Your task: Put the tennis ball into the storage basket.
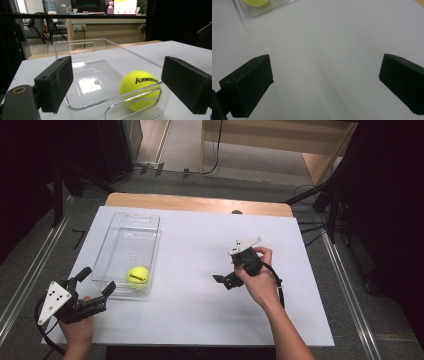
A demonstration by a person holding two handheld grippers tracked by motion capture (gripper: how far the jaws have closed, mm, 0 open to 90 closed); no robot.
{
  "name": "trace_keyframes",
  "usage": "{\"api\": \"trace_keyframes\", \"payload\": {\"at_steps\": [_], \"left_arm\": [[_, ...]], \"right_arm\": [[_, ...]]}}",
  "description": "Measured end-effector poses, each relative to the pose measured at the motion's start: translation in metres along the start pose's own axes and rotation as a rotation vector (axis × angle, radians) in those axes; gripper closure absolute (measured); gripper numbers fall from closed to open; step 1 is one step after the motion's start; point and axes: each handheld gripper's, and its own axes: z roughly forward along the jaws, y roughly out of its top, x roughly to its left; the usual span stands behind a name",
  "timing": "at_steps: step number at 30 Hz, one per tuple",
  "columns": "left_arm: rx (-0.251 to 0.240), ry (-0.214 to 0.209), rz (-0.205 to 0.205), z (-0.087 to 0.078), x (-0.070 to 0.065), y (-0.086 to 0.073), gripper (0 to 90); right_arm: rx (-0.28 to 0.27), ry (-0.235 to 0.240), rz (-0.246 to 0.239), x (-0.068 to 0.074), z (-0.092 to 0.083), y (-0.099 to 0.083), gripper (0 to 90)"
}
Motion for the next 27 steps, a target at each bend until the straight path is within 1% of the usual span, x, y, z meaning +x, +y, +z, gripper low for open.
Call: {"api": "trace_keyframes", "payload": {"at_steps": [7,8,12,13,16,22,23,27], "left_arm": [[0.000,0.000,0.001,0.000,0.000,0.000,11.1],[0.000,0.000,0.001,0.000,0.000,0.000,11.0],[0.000,0.001,0.000,0.000,0.000,0.000,11.1],[0.000,0.001,0.001,0.000,0.000,0.000,11.1],[0.001,0.001,0.002,0.000,0.000,0.000,11.1],[0.001,0.001,0.002,0.000,0.000,0.000,11.0],[0.001,0.001,0.002,0.000,0.000,0.000,11.1],[0.001,0.001,0.002,0.000,0.000,0.000,11.1]], "right_arm": [[-0.024,-0.018,0.019,-0.004,-0.008,-0.014,0.0],[-0.027,-0.018,0.028,-0.004,-0.009,-0.016,0.0],[-0.038,-0.025,0.031,-0.006,-0.012,-0.024,0.0],[-0.041,-0.030,0.041,-0.006,-0.013,-0.026,0.0],[-0.058,-0.037,0.046,-0.008,-0.016,-0.033,0.0],[-0.078,-0.050,0.071,-0.010,-0.022,-0.047,0.0],[-0.086,-0.055,0.064,-0.011,-0.023,-0.049,0.0],[-0.104,-0.067,0.090,-0.012,-0.028,-0.058,0.0]]}}
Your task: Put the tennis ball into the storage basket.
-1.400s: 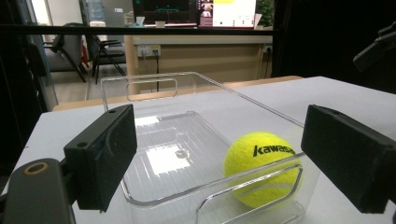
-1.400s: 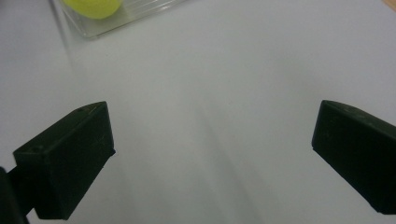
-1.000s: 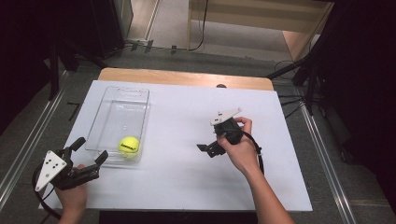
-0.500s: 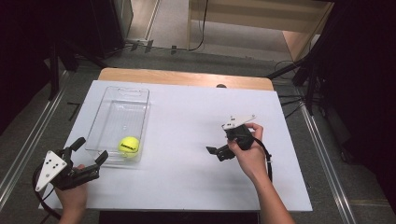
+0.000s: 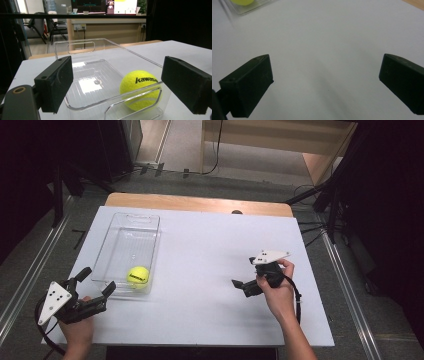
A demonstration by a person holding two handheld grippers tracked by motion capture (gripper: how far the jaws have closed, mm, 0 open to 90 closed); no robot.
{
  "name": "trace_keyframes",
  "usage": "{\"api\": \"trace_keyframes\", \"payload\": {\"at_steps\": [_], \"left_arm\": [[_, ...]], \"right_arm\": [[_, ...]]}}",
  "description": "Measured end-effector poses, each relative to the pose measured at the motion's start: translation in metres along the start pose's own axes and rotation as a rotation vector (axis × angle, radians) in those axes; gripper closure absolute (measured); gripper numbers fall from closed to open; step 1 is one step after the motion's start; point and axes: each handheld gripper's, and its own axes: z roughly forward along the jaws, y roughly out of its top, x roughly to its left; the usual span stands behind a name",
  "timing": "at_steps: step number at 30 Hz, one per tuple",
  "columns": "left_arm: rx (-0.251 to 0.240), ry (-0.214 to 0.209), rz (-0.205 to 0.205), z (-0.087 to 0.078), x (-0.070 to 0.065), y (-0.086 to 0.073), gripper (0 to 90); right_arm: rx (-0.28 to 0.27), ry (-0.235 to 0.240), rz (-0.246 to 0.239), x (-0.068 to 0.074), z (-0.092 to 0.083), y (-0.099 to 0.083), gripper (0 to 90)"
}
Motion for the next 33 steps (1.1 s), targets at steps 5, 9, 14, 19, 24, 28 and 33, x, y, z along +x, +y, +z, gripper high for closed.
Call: {"api": "trace_keyframes", "payload": {"at_steps": [5,9,14,19,24,28,33], "left_arm": [[0.001,0.000,0.002,0.000,0.000,0.000,11.1],[0.001,0.001,0.001,0.000,0.000,0.000,11.1],[0.001,0.001,0.000,0.000,0.000,0.000,11.1],[0.001,0.001,0.001,0.000,0.000,0.000,11.1],[0.001,0.001,0.001,0.000,0.000,0.000,11.0],[0.001,0.002,0.000,0.000,0.000,0.000,11.1],[0.001,0.002,0.000,0.000,0.000,0.000,11.1]], "right_arm": [[-0.027,-0.017,0.011,-0.004,-0.006,-0.011,0.0],[-0.044,-0.030,0.023,-0.005,-0.012,-0.018,0.0],[-0.063,-0.048,0.035,-0.009,-0.019,-0.028,0.0],[-0.081,-0.064,0.055,-0.013,-0.027,-0.039,0.0],[-0.099,-0.078,0.073,-0.016,-0.033,-0.051,0.0],[-0.118,-0.089,0.081,-0.018,-0.037,-0.061,0.0],[-0.148,-0.106,0.084,-0.018,-0.042,-0.070,0.0]]}}
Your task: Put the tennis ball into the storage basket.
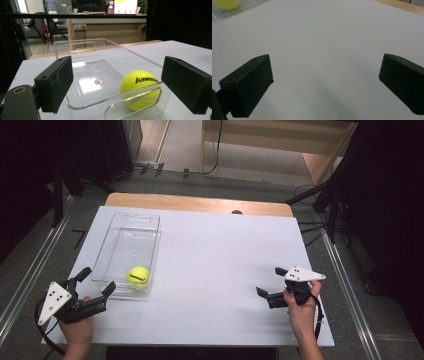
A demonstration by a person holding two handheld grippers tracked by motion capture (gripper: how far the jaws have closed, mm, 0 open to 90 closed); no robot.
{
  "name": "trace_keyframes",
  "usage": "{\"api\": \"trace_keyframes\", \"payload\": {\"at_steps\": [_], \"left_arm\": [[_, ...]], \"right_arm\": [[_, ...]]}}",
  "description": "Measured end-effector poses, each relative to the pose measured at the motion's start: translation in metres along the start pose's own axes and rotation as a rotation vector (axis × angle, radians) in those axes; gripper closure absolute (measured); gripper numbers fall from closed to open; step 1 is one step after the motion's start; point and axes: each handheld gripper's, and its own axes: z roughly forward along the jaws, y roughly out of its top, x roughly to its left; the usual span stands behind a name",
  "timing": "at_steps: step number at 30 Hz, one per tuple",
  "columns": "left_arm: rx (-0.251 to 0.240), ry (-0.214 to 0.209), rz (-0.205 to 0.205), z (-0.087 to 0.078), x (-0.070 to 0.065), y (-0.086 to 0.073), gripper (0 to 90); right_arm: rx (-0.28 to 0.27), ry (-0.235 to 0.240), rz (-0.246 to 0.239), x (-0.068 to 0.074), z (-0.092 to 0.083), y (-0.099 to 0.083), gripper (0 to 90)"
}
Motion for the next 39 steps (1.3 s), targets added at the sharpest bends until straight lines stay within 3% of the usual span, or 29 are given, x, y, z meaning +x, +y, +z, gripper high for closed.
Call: {"api": "trace_keyframes", "payload": {"at_steps": [11,27,32,39], "left_arm": [[0.000,0.000,0.000,0.000,0.000,0.000,11.1],[-0.002,0.000,0.000,0.000,0.000,0.000,11.1],[-0.003,-0.001,0.001,0.000,0.000,0.000,11.1],[-0.004,-0.002,-0.001,0.000,0.000,0.000,11.0]], "right_arm": [[-0.029,-0.022,0.024,-0.003,-0.010,-0.019,0.0],[-0.109,-0.033,0.078,-0.008,-0.026,-0.050,0.0],[-0.160,-0.035,0.096,-0.011,-0.035,-0.057,0.0],[-0.180,-0.071,0.133,-0.019,-0.047,-0.071,0.0]]}}
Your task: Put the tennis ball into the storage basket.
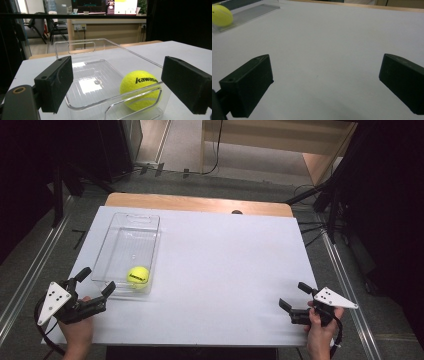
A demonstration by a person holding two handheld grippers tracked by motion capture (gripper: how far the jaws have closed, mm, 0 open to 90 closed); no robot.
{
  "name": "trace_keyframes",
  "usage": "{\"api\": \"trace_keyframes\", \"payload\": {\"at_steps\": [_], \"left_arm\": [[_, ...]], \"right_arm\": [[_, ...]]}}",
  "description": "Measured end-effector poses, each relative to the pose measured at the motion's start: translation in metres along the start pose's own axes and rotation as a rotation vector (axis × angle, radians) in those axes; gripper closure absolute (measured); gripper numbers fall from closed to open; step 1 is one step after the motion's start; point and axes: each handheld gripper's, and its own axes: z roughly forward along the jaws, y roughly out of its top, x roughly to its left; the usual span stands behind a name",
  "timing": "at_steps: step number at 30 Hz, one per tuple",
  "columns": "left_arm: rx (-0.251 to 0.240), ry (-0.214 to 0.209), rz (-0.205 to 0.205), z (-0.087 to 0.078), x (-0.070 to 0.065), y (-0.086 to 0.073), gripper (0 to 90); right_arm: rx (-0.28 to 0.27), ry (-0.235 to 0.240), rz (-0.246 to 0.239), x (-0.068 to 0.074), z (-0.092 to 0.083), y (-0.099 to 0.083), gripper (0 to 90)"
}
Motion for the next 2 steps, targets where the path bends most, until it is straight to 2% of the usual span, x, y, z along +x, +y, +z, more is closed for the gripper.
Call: {"api": "trace_keyframes", "payload": {"at_steps": [2], "left_arm": [[0.001,0.002,0.000,0.0001,-0.0001,0.0001,11.1]], "right_arm": [[-0.002,-0.005,0.010,-0.0011,-0.0010,-0.0005,0.0]]}}
